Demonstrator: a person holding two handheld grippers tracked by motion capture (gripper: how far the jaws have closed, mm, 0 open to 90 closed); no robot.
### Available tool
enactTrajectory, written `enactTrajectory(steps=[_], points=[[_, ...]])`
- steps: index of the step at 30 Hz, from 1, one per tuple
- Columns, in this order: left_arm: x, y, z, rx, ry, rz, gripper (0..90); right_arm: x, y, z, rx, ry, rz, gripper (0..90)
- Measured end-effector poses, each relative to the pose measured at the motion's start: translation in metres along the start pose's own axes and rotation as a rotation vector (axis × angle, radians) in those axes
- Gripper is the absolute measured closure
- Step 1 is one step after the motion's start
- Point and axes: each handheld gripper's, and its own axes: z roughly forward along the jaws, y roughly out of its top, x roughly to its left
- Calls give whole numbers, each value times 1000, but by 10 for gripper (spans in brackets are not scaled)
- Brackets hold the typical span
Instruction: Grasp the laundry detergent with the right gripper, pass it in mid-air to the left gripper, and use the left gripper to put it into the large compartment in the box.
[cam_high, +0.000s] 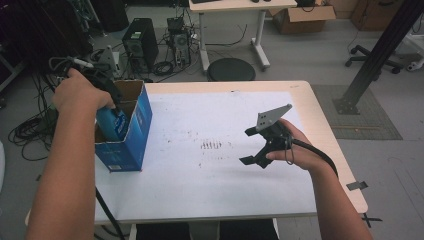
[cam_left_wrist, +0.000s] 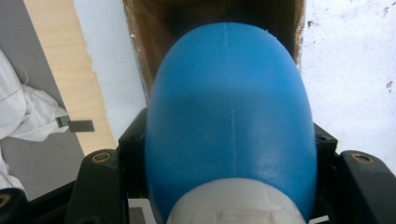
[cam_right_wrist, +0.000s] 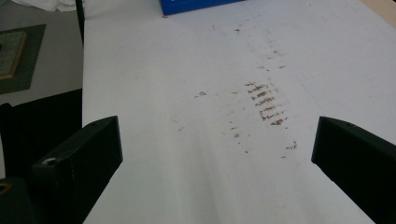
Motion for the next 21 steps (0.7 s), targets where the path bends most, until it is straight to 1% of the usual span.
enactTrajectory(steps=[7, 9, 21], points=[[2, 1, 12, 12, -9, -5, 383, 0, -1, 0, 6, 1, 0, 20], [2, 1, 15, 8, -8, -8, 383, 0, -1, 0, 6, 1, 3, 20], [2, 4, 36, 21, -14, -4, 383, 1, 2, 5, 9, 10, 1, 20]])
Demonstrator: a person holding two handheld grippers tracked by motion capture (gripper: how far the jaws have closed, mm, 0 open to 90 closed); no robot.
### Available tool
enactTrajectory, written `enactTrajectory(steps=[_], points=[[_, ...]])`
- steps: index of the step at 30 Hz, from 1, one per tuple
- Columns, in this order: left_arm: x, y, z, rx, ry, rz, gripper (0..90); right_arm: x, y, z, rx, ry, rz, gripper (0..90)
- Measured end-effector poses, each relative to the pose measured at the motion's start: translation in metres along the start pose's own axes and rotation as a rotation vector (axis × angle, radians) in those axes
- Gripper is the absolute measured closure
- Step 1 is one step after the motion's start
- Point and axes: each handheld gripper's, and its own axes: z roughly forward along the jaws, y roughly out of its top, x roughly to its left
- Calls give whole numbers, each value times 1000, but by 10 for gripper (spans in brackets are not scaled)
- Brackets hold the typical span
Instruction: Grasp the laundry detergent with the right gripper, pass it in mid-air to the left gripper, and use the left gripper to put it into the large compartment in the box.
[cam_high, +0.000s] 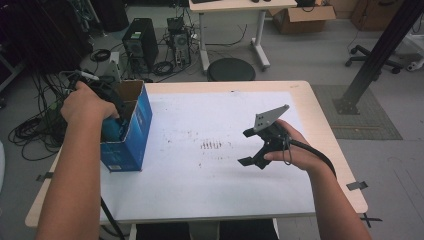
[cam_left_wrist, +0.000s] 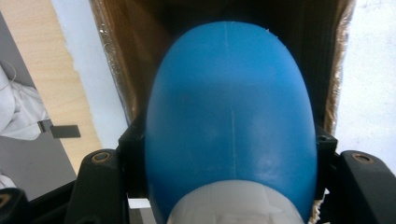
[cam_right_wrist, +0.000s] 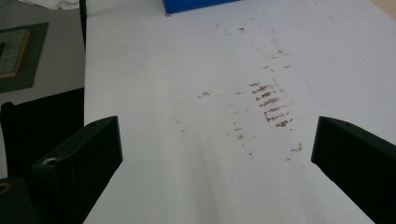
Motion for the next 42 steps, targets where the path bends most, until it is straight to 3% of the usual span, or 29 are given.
enactTrajectory(steps=[11, 21, 25, 28, 42], points=[[2, 3, 13, 15, -18, 20, 382, -1, 0, 0, 1, 1, 4, 20], [1, 4, 24, 26, -13, 16, 382, -2, -2, 1, 0, -1, 10, 20], [-1, 4, 30, 40, 11, 20, 382, -2, -3, 2, 0, -1, 12, 20], [0, 4, 35, 45, -1, 13, 382, -1, -3, 3, 1, 2, 11, 20], [0, 1, 36, 19, -6, -11, 380, 0, -2, 4, -3, 0, 11, 20]])
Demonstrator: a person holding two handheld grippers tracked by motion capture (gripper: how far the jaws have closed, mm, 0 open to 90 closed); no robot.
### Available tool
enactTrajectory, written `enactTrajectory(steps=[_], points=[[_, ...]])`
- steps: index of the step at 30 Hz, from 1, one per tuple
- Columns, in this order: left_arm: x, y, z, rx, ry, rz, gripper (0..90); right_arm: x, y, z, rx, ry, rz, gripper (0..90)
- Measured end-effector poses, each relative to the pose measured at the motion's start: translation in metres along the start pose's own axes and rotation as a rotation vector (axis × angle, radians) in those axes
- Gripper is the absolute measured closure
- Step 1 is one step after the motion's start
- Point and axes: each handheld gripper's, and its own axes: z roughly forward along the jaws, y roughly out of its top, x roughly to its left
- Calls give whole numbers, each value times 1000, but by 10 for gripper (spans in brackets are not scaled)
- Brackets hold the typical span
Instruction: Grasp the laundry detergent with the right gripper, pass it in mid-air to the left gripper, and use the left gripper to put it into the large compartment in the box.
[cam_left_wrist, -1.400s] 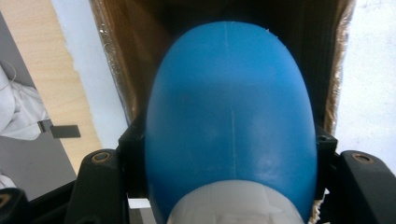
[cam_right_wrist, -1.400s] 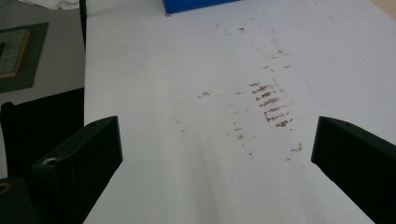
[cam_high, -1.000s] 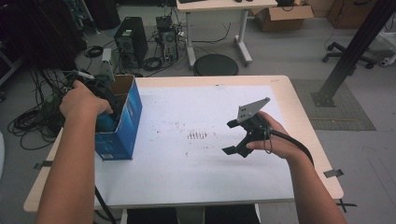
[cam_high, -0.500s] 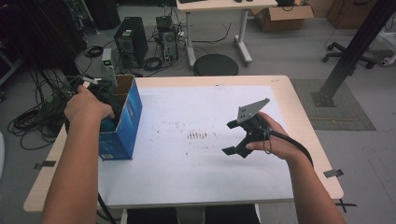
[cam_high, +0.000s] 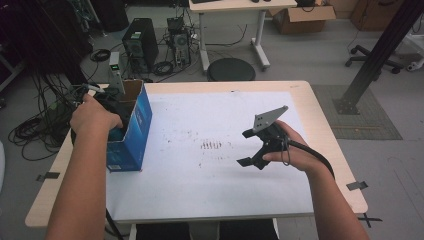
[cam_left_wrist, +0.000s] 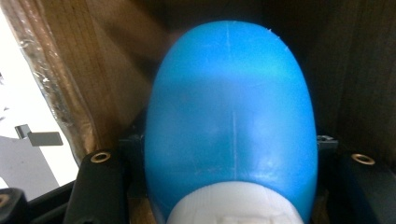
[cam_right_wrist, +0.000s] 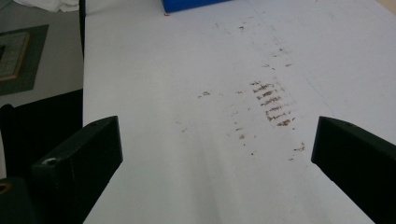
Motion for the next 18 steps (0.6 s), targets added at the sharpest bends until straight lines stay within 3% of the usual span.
enactTrajectory(steps=[11, 18], points=[[1, -2, 0, -10, -6, 4, 376, 1, 0, 0, -2, 1, -2, 20], [0, -4, -5, -28, -17, 4, 329, 2, -1, -2, -3, -3, 0, 20]])
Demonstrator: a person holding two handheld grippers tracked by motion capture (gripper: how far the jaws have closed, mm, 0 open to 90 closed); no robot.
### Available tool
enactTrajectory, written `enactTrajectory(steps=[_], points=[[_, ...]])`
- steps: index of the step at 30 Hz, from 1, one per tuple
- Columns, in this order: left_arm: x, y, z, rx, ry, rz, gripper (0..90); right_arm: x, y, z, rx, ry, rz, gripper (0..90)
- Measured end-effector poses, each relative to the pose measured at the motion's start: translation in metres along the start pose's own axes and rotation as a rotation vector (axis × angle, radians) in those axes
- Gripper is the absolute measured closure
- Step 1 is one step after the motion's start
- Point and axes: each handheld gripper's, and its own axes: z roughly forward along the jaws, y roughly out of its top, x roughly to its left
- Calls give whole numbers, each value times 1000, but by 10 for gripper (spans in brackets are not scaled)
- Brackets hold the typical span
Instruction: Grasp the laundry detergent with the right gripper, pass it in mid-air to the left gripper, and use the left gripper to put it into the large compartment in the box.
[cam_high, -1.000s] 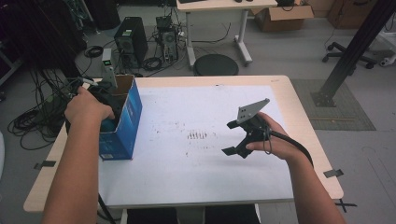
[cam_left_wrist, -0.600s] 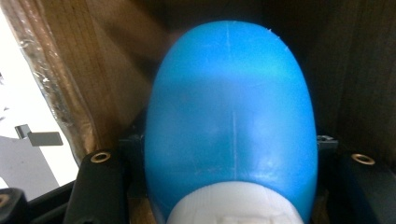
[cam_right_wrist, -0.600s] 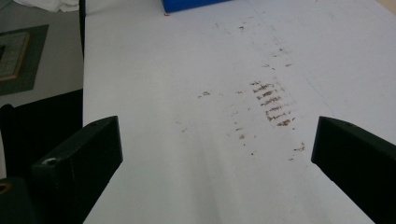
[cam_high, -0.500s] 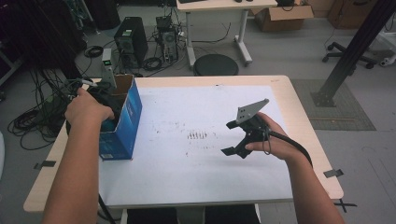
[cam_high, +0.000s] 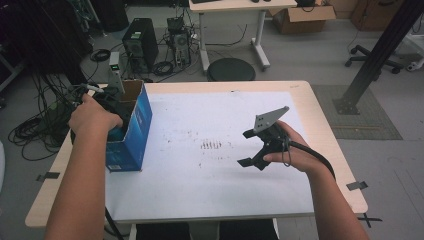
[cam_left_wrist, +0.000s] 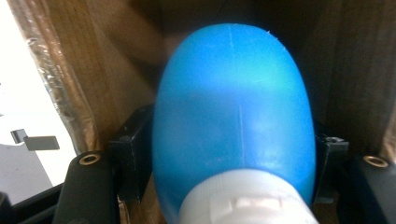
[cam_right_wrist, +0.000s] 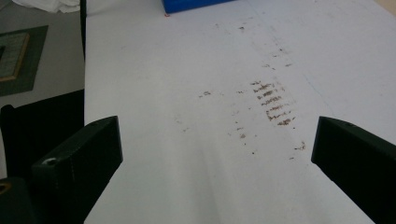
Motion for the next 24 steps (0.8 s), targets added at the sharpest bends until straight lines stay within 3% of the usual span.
enactTrajectory(steps=[8, 10, 24], points=[[0, -4, -5, -18, -9, -10, 310, 1, 0, 0, -4, 3, -3, 20], [-1, -5, -7, -5, -8, -8, 298, 2, 0, 0, -5, 2, -2, 20], [-1, -14, -26, -44, 11, -29, 258, 4, 4, 0, -15, 5, -11, 20]])
